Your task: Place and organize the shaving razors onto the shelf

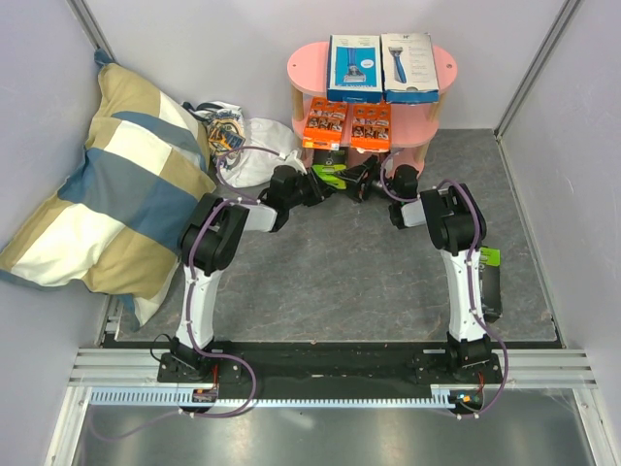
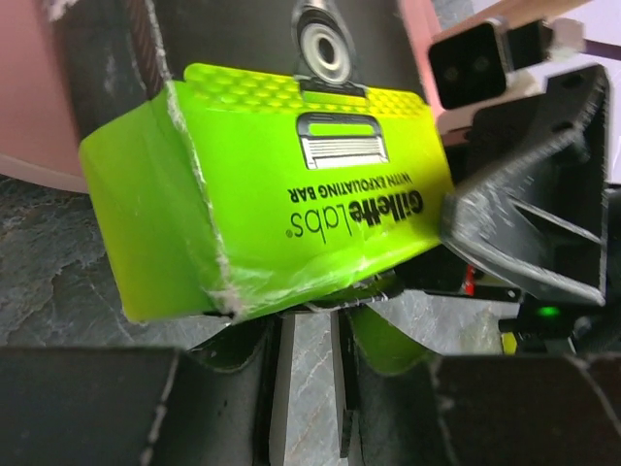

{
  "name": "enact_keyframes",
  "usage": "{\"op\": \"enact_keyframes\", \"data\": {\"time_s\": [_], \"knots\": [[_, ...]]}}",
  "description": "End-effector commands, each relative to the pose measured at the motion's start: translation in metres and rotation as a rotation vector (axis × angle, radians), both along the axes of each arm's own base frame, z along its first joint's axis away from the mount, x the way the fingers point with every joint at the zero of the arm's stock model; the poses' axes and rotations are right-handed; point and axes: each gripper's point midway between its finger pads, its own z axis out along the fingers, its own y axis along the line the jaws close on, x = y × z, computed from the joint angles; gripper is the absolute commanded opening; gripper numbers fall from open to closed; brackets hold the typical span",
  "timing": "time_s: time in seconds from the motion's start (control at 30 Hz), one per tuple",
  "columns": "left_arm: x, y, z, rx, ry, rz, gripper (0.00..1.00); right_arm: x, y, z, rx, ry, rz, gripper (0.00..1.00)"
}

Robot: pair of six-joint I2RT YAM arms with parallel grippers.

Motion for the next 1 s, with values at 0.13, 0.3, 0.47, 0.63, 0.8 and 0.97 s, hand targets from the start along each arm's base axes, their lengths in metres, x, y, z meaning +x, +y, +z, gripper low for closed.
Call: {"op": "enact_keyframes", "data": {"time_s": [0.13, 0.3, 0.47, 0.63, 0.8, 0.97], "knots": [[0.016, -0.009, 0.018, -0.051, -0.029, 0.003, 0.28, -0.019, -0.011, 0.004, -0.007, -0.005, 0.027, 0.75], [0.018, -0.012, 0.021, -0.064, -0.031, -0.001, 0.28, -0.026, -0.013, 0.006, -0.026, -0.002, 0.041, 0.76], [0.02, -0.017, 0.024, -0.08, -0.032, -0.013, 0.28, -0.032, -0.016, 0.007, -0.038, 0.0, 0.044, 0.77], [0.024, -0.025, 0.023, -0.09, -0.024, -0.035, 0.28, -0.043, -0.021, 0.011, -0.051, 0.001, 0.042, 0.78], [0.022, -0.032, 0.025, -0.101, -0.03, -0.057, 0.29, -0.061, -0.027, 0.01, -0.086, 0.008, 0.046, 0.79], [0.001, -0.029, 0.042, -0.112, -0.1, -0.079, 0.33, -0.08, -0.031, 0.026, -0.116, -0.013, 0.052, 0.8]]}}
